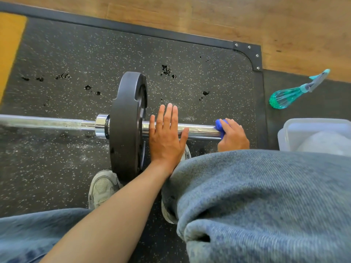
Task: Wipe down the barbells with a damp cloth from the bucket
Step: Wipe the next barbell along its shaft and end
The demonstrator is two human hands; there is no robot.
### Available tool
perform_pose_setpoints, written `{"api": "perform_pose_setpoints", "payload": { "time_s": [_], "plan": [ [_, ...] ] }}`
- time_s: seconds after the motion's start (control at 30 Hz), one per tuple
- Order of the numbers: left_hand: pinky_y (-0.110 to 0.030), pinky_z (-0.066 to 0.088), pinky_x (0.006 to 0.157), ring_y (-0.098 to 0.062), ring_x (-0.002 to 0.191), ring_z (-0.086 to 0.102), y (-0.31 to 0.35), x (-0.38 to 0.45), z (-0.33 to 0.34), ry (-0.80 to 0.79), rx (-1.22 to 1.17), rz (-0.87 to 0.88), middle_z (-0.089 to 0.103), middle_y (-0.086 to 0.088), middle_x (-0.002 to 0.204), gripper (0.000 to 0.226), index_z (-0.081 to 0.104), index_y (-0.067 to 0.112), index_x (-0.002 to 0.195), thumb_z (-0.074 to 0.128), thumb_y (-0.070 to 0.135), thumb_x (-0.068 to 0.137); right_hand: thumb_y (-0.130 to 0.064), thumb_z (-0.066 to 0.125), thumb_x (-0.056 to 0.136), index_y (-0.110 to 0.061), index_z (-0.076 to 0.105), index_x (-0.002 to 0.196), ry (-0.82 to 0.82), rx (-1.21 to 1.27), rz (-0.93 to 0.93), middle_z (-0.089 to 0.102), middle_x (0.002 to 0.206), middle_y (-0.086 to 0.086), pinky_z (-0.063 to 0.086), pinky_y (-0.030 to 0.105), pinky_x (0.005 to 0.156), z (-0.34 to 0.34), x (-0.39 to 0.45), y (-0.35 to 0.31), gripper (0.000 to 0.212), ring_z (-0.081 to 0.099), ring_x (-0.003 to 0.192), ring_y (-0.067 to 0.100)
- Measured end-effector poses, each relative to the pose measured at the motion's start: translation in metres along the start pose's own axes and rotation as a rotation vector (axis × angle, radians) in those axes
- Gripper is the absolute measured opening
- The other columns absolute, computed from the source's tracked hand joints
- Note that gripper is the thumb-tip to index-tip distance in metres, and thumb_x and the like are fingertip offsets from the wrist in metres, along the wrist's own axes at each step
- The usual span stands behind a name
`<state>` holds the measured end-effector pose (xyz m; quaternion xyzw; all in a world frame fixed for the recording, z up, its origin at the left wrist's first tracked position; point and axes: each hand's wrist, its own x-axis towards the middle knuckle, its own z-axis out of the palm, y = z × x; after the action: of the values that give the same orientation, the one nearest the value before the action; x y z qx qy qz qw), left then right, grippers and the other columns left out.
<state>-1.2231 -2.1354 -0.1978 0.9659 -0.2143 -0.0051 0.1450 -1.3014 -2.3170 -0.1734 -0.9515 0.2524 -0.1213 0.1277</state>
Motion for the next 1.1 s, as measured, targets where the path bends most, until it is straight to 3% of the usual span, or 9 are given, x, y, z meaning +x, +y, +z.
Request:
{"api": "perform_pose_setpoints", "payload": {
  "time_s": [0.1, 0.2, 0.3, 0.37, 0.57, 0.7, 0.83, 1.0, 1.1],
  "plan": [
    [-0.046, 0.002, 0.126, -0.023, 0.157, 0.012, -0.001, 0.009, 0.001, 0.014, 0.015, -0.004, 0.024, -0.004, 0.168, 0.069, 0.026, 0.013, 0.161, 0.028, 0.053, 0.105, 0.005, 0.056, 0.084, -0.004, 0.070, 0.124, 0.003, 0.024, -0.075, 0.069, 0.124, 0.010, 0.055, 0.049, 0.097, 0.016, -0.005, -0.020, 0.044, 0.064, 0.112, 0.035],
    [-0.047, 0.007, 0.126, -0.024, 0.157, 0.016, 0.000, 0.017, 0.001, 0.031, 0.013, -0.005, 0.030, -0.005, 0.166, 0.067, 0.033, 0.013, 0.159, 0.028, 0.052, 0.105, 0.004, 0.060, 0.091, -0.009, 0.066, 0.132, -0.030, 0.069, -0.192, 0.065, 0.133, 0.005, 0.041, 0.034, 0.112, 0.020, -0.005, -0.027, 0.043, 0.060, 0.121, 0.029],
    [-0.048, 0.007, 0.126, -0.025, 0.156, 0.016, 0.003, 0.030, 0.000, 0.024, 0.006, -0.016, 0.032, -0.005, 0.165, 0.066, 0.034, 0.014, 0.158, 0.024, 0.053, 0.106, -0.008, 0.049, 0.098, -0.010, 0.067, 0.128, 0.070, 0.111, -0.049, 0.066, 0.129, 0.005, 0.050, 0.047, 0.104, 0.018, 0.009, -0.017, 0.035, 0.059, 0.119, 0.028],
    [-0.049, 0.009, 0.126, -0.025, 0.156, 0.017, 0.004, 0.041, -0.001, 0.019, 0.012, -0.022, 0.034, -0.006, 0.164, 0.066, 0.035, 0.014, 0.158, 0.022, 0.054, 0.107, -0.004, 0.050, 0.098, -0.006, 0.065, 0.130, 0.089, 0.115, 0.032, 0.063, 0.130, 0.010, 0.046, 0.049, 0.109, 0.023, 0.017, -0.021, 0.035, 0.056, 0.122, 0.031],
    [-0.049, 0.013, 0.126, -0.026, 0.155, 0.022, 0.003, 0.092, 0.000, -0.005, 0.032, -0.043, 0.039, -0.006, 0.161, 0.069, 0.038, 0.014, 0.156, 0.016, 0.055, 0.106, -0.001, 0.050, 0.100, -0.010, 0.056, 0.142, -0.010, 0.066, -0.266, 0.054, 0.145, 0.009, 0.035, 0.040, 0.119, 0.034, 0.054, -0.016, 0.042, 0.046, 0.138, 0.029],
    [-0.049, 0.009, 0.127, -0.025, 0.155, 0.019, 0.003, 0.133, -0.002, -0.049, 0.069, -0.058, 0.037, -0.004, 0.162, 0.072, 0.034, 0.016, 0.158, 0.008, 0.055, 0.104, 0.005, 0.051, 0.096, -0.004, 0.061, 0.135, 0.160, 0.124, 0.037, 0.057, 0.141, 0.014, 0.039, 0.052, 0.115, 0.047, 0.090, -0.025, 0.042, 0.048, 0.136, 0.035],
    [-0.049, 0.004, 0.127, -0.024, 0.156, 0.016, 0.002, 0.175, -0.003, -0.097, 0.098, -0.093, 0.035, -0.004, 0.163, 0.067, 0.031, 0.018, 0.159, 0.011, 0.054, 0.107, 0.004, 0.054, 0.095, -0.008, 0.061, 0.137, 0.088, 0.089, -0.221, 0.058, 0.142, 0.011, 0.040, 0.045, 0.116, 0.057, 0.124, -0.029, 0.044, 0.049, 0.135, 0.032],
    [-0.051, 0.005, 0.126, -0.026, 0.156, 0.016, -0.001, 0.228, -0.004, -0.191, 0.094, -0.143, 0.037, -0.006, 0.162, 0.070, 0.034, 0.021, 0.158, 0.006, 0.058, 0.105, 0.002, 0.047, 0.095, -0.007, 0.065, 0.131, 0.234, 0.197, 0.100, 0.059, 0.139, 0.010, 0.038, 0.051, 0.116, 0.067, 0.178, -0.027, 0.041, 0.049, 0.134, 0.033],
    [-0.052, 0.007, 0.125, -0.027, 0.154, 0.022, -0.004, 0.262, -0.004, -0.230, 0.097, -0.165, 0.043, -0.008, 0.158, 0.074, 0.041, 0.021, 0.155, 0.005, 0.060, 0.104, 0.007, 0.049, 0.095, -0.006, 0.062, 0.135, 0.170, 0.206, -0.061, 0.056, 0.144, 0.012, 0.035, 0.050, 0.119, 0.075, 0.196, -0.040, 0.044, 0.044, 0.141, 0.033]
  ]
}}
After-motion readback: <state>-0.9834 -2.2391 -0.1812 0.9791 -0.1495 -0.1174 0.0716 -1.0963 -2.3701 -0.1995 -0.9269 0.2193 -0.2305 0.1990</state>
